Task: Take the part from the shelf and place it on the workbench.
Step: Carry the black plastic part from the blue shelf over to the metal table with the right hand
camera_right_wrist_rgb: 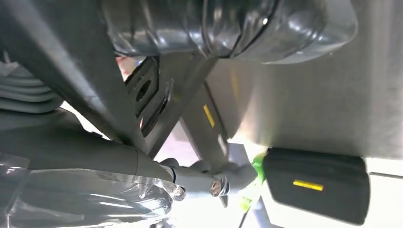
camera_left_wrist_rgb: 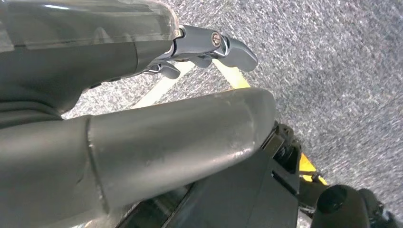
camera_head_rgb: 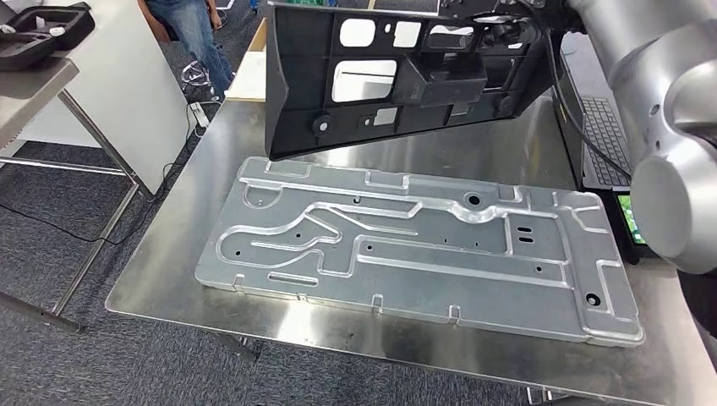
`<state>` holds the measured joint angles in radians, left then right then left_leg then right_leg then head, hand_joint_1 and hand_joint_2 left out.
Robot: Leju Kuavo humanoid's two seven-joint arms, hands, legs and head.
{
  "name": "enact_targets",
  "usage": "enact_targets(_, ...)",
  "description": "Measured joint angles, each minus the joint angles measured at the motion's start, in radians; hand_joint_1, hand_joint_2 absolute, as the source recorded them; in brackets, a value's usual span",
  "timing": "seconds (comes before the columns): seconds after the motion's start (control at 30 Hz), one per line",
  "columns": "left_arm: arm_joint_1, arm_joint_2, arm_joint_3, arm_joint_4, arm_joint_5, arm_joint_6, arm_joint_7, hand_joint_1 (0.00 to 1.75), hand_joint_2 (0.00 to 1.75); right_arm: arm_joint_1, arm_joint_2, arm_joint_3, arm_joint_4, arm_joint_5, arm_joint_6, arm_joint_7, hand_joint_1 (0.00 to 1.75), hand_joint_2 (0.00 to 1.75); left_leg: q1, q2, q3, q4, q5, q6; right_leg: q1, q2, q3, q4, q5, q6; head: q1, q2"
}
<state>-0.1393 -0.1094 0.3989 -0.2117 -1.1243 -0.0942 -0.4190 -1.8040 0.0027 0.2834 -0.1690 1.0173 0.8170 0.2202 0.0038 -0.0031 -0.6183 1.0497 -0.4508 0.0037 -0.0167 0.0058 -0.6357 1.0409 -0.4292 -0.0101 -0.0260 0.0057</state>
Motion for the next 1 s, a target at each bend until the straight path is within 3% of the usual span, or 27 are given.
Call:
enact_targets(0.1, -0.002, 0.000, 0.001, 0.000, -0.007, 0.000, 0.000, 0.00, 0.00, 0.001, -0.001, 0.000, -0.001, -0.015, 0.010, -0.029, 0.00, 0.00, 0.003, 0.001, -0.076, 0.170, -0.089, -0.013, -0.001, 0.000, 0.000, -0.002, 0.002, -0.011, -0.001, 0.000)
enact_targets(0.17, -0.002, 0.000, 0.002, 0.000, -0.011, -0.001, 0.000, 0.00, 0.00, 0.007, -0.001, -0.002, 0.002, -0.023, 0.014, -0.040, 0.00, 0.00, 0.003, 0.001, -0.120, 0.260, -0.115, -0.013, 0.003, 0.001, 0.000, -0.002, 0.001, -0.012, 0.000, 0.000)
enact_targets(0.2, -0.002, 0.000, 0.002, 0.000, -0.013, -0.001, 0.000, 0.00, 0.00, 0.010, -0.002, -0.003, 0.002, -0.020, 0.012, -0.045, 0.00, 0.00, 0.003, 0.001, -0.118, 0.253, -0.100, -0.009, 0.006, 0.001, 0.001, -0.001, 0.001, -0.013, 0.000, 0.000)
enact_targets(0.23, -0.002, 0.000, 0.002, 0.000, -0.014, -0.002, 0.000, 0.00, 0.00, 0.012, -0.002, -0.004, 0.002, -0.012, 0.008, -0.051, 0.00, 0.00, 0.001, 0.001, -0.097, 0.207, -0.069, -0.002, 0.009, 0.002, 0.002, -0.001, 0.001, -0.013, 0.000, 0.000)
enact_targets(0.3, -0.003, 0.001, 0.002, 0.000, -0.017, -0.002, 0.000, 0.00, 0.00, 0.012, -0.003, -0.004, 0.000, 0.007, -0.001, -0.060, 0.00, 0.00, -0.005, 0.001, -0.028, 0.064, -0.005, 0.017, 0.013, 0.002, 0.004, -0.002, 0.000, -0.013, 0.000, 0.000)
enact_targets(0.37, -0.004, 0.003, 0.002, 0.000, -0.019, -0.002, 0.000, 0.00, 0.00, 0.015, -0.004, -0.004, -0.001, 0.023, -0.021, -0.065, 0.00, 0.00, -0.012, 0.002, 0.012, -0.020, 0.017, 0.030, 0.014, 0.001, 0.003, -0.003, 0.001, -0.008, 0.000, 0.000)
enact_targets(0.47, -0.005, 0.004, 0.002, 0.000, -0.026, -0.002, 0.000, 0.00, 0.00, 0.028, -0.005, -0.003, -0.004, 0.032, -0.036, -0.080, 0.00, 0.00, -0.012, 0.004, 0.020, -0.041, 0.024, 0.035, 0.012, 0.000, 0.003, -0.007, 0.002, 0.007, 0.000, 0.000)
enact_targets(0.5, -0.005, 0.004, 0.002, 0.000, -0.029, -0.002, 0.000, 0.00, 0.00, 0.030, -0.006, -0.003, -0.005, 0.031, -0.040, -0.085, 0.00, 0.00, -0.009, 0.005, 0.024, -0.050, 0.030, 0.039, 0.012, 0.000, -0.002, 0.005, -0.009, 0.011, 0.000, 0.000)
enact_targets(0.57, -0.007, 0.003, 0.002, 0.000, -0.032, -0.002, 0.000, 0.00, 0.00, 0.032, -0.010, -0.003, -0.008, 0.029, -0.056, -0.087, 0.00, 0.00, -0.004, 0.009, 0.029, -0.063, 0.038, 0.044, 0.010, 0.000, -0.039, 0.088, -0.061, 0.020, 0.000, 0.000)
enact_targets(0.63, -0.008, 0.002, 0.002, 0.000, -0.033, -0.002, 0.000, 0.00, 0.00, 0.037, -0.015, -0.003, -0.010, 0.031, -0.064, -0.086, 0.00, 0.00, -0.003, 0.009, 0.028, -0.063, 0.039, 0.046, 0.006, 0.000, -0.098, 0.214, -0.119, 0.028, 0.000, 0.000)
enact_targets(0.67, -0.007, 0.002, 0.002, 0.000, -0.033, -0.002, 0.000, 0.00, 0.00, 0.041, -0.017, -0.003, -0.010, 0.033, -0.065, -0.086, 0.00, 0.00, -0.002, 0.009, 0.028, -0.062, 0.038, 0.046, 0.002, 0.000, -0.118, 0.254, -0.128, 0.032, 0.000, 0.000)
enact_targets(0.7, -0.006, 0.001, 0.002, 0.000, -0.032, -0.002, 0.000, 0.00, 0.00, 0.045, -0.018, -0.003, -0.010, 0.037, -0.064, -0.085, 0.00, 0.00, -0.001, 0.009, 0.028, -0.060, 0.036, 0.044, -0.001, -0.001, -0.123, 0.259, -0.118, 0.036, 0.000, 0.000)
enact_targets(0.73, -0.005, 0.001, 0.003, 0.000, -0.032, -0.002, 0.000, 0.00, 0.00, 0.048, -0.018, -0.002, -0.011, 0.041, -0.063, -0.086, 0.00, 0.00, 0.000, 0.008, 0.028, -0.056, 0.034, 0.041, -0.005, -0.001, -0.108, 0.227, -0.090, 0.039, 0.000, 0.000)
enact_targets(0.77, -0.005, 0.000, 0.003, 0.000, -0.031, -0.002, 0.000, 0.00, 0.00, 0.050, -0.018, -0.002, -0.011, 0.044, -0.061, -0.088, 0.00, 0.00, 0.002, 0.008, 0.027, -0.050, 0.029, 0.037, -0.008, -0.002, -0.076, 0.161, -0.052, 0.043, 0.000, 0.000)
enact_targets(0.83, -0.006, -0.001, 0.003, 0.000, -0.032, -0.003, 0.000, 0.00, 0.00, 0.051, -0.016, -0.001, -0.012, 0.039, -0.051, -0.101, 0.00, 0.00, 0.001, 0.007, 0.021, -0.034, 0.018, 0.024, -0.009, -0.001, -0.018, 0.044, -0.010, 0.042, 0.000, 0.000)
enact_targets(0.87, -0.008, -0.001, 0.003, 0.000, -0.033, -0.003, 0.000, 0.00, 0.00, 0.053, -0.015, -0.001, -0.012, 0.033, -0.046, -0.108, 0.00, 0.00, -0.001, 0.007, 0.018, -0.028, 0.014, 0.019, -0.008, 0.000, -0.004, 0.014, -0.004, 0.038, 0.000, 0.000)
enact_targets(1.0, -0.007, -0.001, 0.004, 0.000, -0.040, -0.003, 0.001, 0.00, 0.00, 0.064, -0.009, -0.001, -0.013, 0.029, -0.041, -0.126, 0.00, 0.00, 0.000, 0.006, 0.008, -0.011, 0.000, 0.001, -0.006, 0.001, -0.005, 0.007, -0.006, 0.010, 0.000, 0.000)
